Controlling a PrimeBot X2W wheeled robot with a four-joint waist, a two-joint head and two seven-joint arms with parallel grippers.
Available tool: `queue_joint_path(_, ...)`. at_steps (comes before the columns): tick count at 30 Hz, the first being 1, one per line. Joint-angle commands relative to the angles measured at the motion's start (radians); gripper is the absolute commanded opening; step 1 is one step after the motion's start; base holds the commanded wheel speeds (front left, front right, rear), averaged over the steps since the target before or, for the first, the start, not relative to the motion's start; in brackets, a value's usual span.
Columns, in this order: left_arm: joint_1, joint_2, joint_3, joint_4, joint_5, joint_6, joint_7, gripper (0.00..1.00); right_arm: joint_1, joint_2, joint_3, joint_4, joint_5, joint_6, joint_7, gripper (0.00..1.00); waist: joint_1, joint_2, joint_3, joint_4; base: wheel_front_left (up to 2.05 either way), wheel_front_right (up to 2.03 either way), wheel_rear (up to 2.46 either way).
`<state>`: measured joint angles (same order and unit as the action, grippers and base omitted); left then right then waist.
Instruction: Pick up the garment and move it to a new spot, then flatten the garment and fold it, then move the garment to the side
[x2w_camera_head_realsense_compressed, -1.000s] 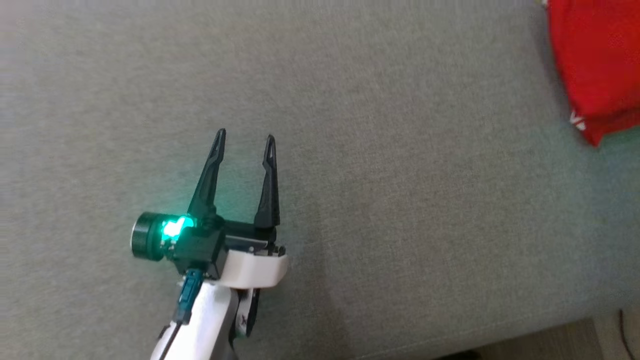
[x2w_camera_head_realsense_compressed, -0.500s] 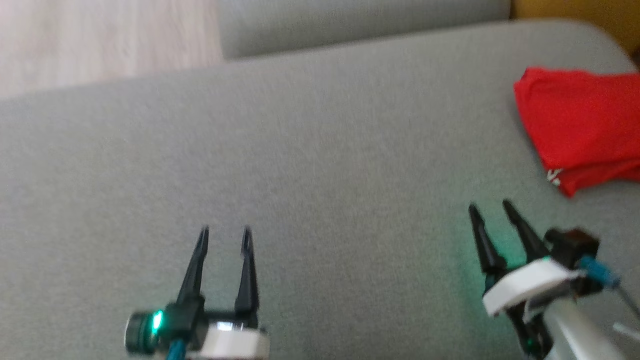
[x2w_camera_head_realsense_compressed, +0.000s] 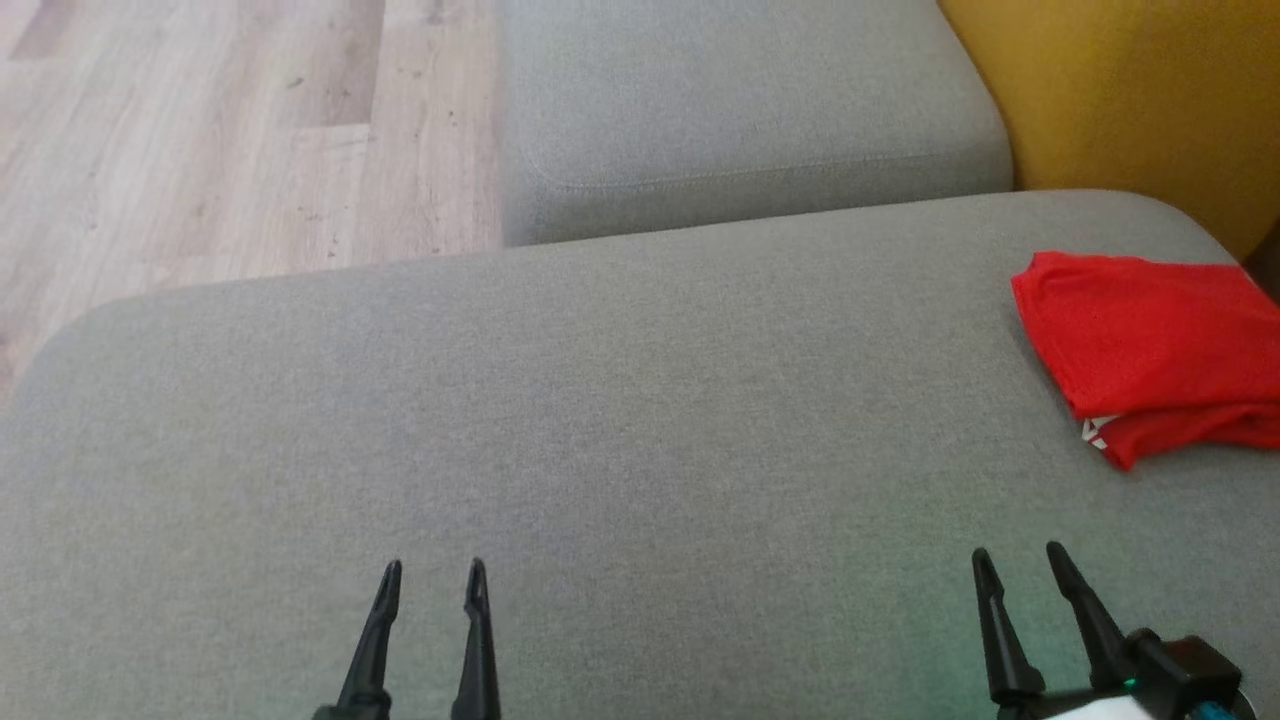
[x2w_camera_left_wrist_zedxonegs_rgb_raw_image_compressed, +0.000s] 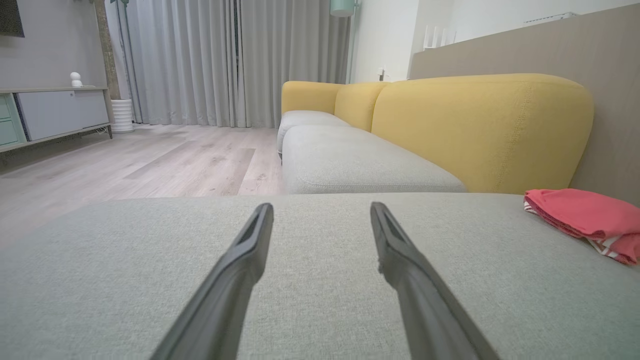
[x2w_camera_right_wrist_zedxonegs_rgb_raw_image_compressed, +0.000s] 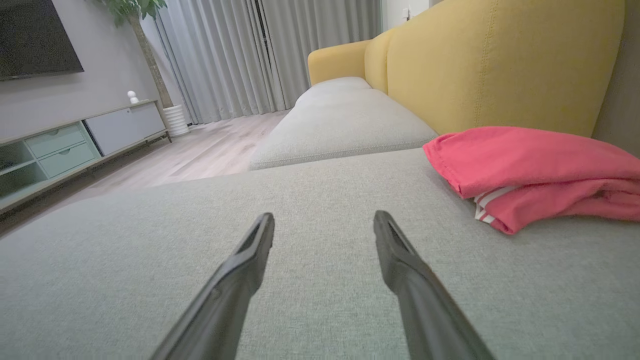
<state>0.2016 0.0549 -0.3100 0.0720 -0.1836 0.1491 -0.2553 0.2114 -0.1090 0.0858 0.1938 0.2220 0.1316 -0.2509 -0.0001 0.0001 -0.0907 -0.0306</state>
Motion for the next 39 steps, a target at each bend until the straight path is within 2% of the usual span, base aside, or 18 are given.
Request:
queue_joint_path(1, -0.036, -0.004, 0.041, -0.035, 0.006, -0.001, -0.006, 1.00, -0.052, -0.011, 0.019, -0.044, -0.006, -0.001, -0.011, 1.00, 0.0001, -0.0001, -0.002, 0.001, 0.00, 0.00, 0.00)
queue_joint_path(17, -0.020, -0.005, 0.056, -0.015, 0.017, -0.018, -0.006, 1.00, -0.025, -0.012, 0.038, -0.034, 0.001, -0.001, -0.011, 1.00, 0.0001, -0.0001, -0.018, 0.012, 0.00, 0.00, 0.00)
queue_joint_path(18, 0.011, 0.000, 0.020, 0.018, 0.010, -0.017, 0.000, 0.00, 0.004, 0.001, 0.015, -0.002, 0.000, 0.000, 0.000, 0.00, 0.0002, -0.0001, -0.018, 0.012, 0.00, 0.00, 0.00)
queue_joint_path(21, 0.020, -0.001, 0.017, 0.068, 0.007, -0.017, 0.001, 0.00, 0.011, 0.001, 0.018, 0.047, 0.000, 0.000, 0.002, 0.00, 0.0002, -0.0001, -0.018, 0.013, 0.00, 0.00, 0.00)
queue_joint_path(39, -0.025, 0.012, 0.058, 0.080, -0.214, -0.053, 0.039, 0.00, -0.036, 0.001, -0.002, 0.047, 0.209, 0.000, 0.045, 0.00, 0.0002, -0.0001, -0.002, 0.015, 0.00, 0.00, 0.00)
